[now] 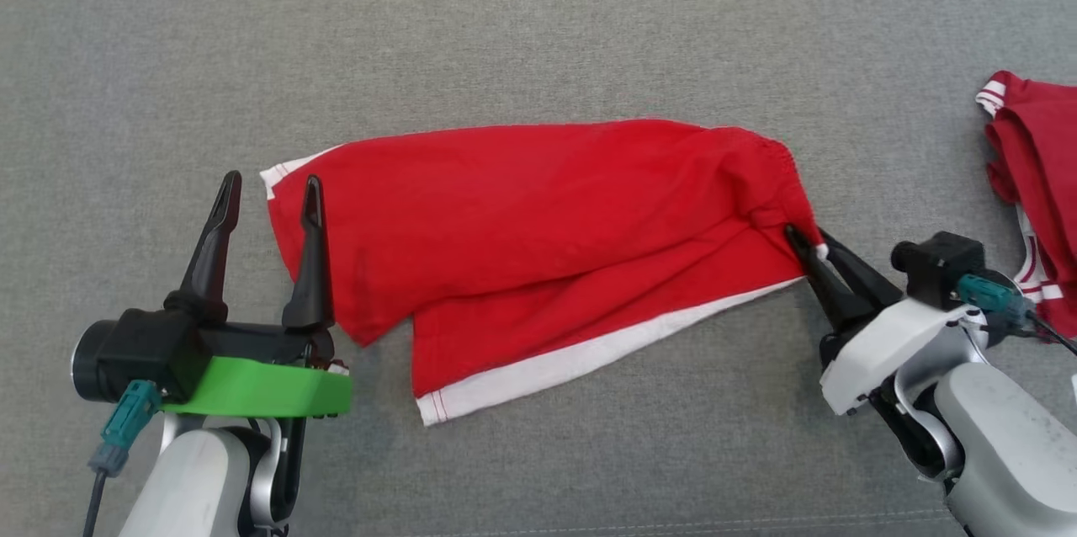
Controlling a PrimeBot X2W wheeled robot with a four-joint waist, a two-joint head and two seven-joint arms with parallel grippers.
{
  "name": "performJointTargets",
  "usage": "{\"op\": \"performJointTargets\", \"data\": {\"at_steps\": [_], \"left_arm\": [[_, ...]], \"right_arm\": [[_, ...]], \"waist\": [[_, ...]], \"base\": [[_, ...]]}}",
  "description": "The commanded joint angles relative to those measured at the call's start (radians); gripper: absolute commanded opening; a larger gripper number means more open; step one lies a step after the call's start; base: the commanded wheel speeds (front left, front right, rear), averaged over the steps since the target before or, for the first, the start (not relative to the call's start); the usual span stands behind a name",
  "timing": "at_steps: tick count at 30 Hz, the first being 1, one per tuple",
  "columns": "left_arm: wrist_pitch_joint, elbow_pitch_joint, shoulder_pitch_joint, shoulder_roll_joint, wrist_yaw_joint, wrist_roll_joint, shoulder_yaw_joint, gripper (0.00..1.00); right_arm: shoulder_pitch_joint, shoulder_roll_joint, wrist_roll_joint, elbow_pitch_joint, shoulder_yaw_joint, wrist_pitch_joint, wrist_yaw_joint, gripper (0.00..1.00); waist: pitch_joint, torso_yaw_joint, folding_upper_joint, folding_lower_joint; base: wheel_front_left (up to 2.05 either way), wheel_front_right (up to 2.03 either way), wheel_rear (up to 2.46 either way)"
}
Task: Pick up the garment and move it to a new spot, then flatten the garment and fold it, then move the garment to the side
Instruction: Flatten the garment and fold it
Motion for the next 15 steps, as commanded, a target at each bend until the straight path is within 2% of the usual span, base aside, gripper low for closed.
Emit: {"op": "performJointTargets", "data": {"at_steps": [1,5,8,11,15], "left_arm": [[-0.005,-0.002,0.009,0.009,-0.003,0.014,0.005,1.00],[-0.002,-0.007,0.008,0.016,0.000,0.016,0.003,1.00],[0.005,-0.012,0.002,0.021,0.000,0.014,0.000,1.00],[0.010,-0.017,-0.010,0.024,-0.003,0.015,-0.005,1.00],[0.017,-0.019,-0.021,0.025,-0.006,0.017,-0.016,1.00]], "right_arm": [[0.043,0.019,0.002,-0.013,-0.062,-0.009,-0.002,0.00],[0.122,0.092,-0.018,-0.038,-0.222,0.021,-0.002,0.00],[0.158,0.147,-0.036,-0.057,-0.303,0.052,-0.002,0.00],[0.156,0.189,-0.057,-0.044,-0.338,0.081,-0.002,0.00],[0.115,0.214,-0.088,0.012,-0.342,0.094,-0.002,0.00]], "waist": [[-0.013,-0.030,0.0000,0.0000],[-0.019,-0.060,0.0000,0.0000],[-0.017,-0.073,0.0000,0.0000],[-0.010,-0.079,0.0000,0.0000],[0.000,-0.079,0.0000,0.0000]], "base": [[0.00,0.00,0.00],[0.00,0.00,0.00],[0.00,0.00,0.00],[0.00,0.00,0.00],[0.00,0.00,0.00]]}}
